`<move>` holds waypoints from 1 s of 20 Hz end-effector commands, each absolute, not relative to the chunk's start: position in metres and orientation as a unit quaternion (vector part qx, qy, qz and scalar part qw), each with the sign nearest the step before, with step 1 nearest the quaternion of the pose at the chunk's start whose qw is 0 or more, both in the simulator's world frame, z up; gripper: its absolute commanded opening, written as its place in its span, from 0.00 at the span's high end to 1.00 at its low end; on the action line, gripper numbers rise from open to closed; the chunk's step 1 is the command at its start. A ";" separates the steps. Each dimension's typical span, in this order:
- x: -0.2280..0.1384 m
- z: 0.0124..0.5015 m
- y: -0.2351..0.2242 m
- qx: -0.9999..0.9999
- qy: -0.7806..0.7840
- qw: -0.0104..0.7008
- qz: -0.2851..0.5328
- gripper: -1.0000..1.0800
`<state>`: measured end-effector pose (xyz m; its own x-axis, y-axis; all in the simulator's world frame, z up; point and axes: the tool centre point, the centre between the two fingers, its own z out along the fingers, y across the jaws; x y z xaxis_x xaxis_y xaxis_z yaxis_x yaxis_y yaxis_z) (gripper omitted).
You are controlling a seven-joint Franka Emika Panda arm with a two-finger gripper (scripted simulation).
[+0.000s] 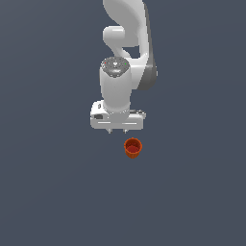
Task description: Pick up the object and move it to a goal position.
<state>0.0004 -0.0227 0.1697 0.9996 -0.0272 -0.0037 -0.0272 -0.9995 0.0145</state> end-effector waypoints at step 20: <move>-0.002 0.136 0.009 0.988 0.150 -0.026 0.037 0.38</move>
